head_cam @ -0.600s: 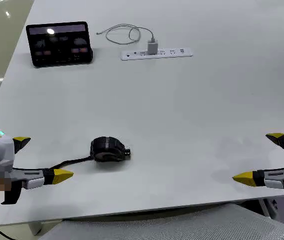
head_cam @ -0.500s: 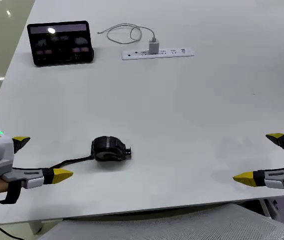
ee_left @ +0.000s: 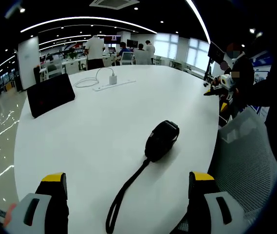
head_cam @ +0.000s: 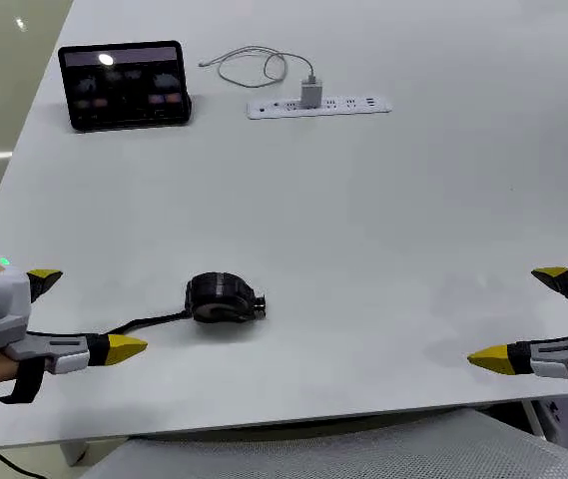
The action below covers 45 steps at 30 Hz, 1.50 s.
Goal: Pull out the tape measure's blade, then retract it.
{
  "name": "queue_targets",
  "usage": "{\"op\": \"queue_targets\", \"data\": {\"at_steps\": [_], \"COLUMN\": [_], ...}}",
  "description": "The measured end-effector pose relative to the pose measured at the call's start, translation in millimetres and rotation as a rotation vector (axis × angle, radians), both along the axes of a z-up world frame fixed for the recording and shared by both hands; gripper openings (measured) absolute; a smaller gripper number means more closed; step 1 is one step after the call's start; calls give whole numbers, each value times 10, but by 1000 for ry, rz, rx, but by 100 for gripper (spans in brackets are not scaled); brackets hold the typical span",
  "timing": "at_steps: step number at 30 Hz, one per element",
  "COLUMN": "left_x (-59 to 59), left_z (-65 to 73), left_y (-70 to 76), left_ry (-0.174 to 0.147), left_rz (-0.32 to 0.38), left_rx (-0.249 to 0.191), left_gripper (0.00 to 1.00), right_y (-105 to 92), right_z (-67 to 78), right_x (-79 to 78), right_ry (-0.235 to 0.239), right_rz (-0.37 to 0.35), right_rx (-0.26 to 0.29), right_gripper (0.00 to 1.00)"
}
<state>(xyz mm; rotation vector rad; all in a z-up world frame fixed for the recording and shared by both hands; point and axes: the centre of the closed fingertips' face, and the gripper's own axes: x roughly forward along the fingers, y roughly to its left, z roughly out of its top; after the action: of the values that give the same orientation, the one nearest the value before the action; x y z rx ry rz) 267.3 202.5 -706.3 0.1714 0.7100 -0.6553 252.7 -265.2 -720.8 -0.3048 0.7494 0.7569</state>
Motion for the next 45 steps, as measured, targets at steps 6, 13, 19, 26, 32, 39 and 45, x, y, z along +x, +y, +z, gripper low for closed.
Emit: {"op": "queue_targets", "data": {"at_steps": [6,13,19,26,32,39,45], "left_x": [-20,-7,53,157,244,279,272], "left_z": [51,7,6,-15,10,-30,15], "left_y": [-127,-145,-223,-331,-434,-567,-787], "left_ry": [-45,-23,-16,-40,-64,-43,0], "left_rz": [-65,-84,-120,-166,-210,-295,-350], "left_rx": [-24,0,-2,57,61,96,27], "left_gripper": [100,100,100,100,100,100,100], "right_y": [-33,-2,27,76,199,354,487], "right_z": [5,-6,8,34,43,24,38], "right_x": [50,40,72,185,241,258,290], "right_ry": [-1,21,24,3,-14,-30,-28], "right_rz": [6,42,65,83,117,176,200], "right_rx": [0,3,3,17,24,36,66], "right_gripper": [100,100,100,100,100,100,100]}}
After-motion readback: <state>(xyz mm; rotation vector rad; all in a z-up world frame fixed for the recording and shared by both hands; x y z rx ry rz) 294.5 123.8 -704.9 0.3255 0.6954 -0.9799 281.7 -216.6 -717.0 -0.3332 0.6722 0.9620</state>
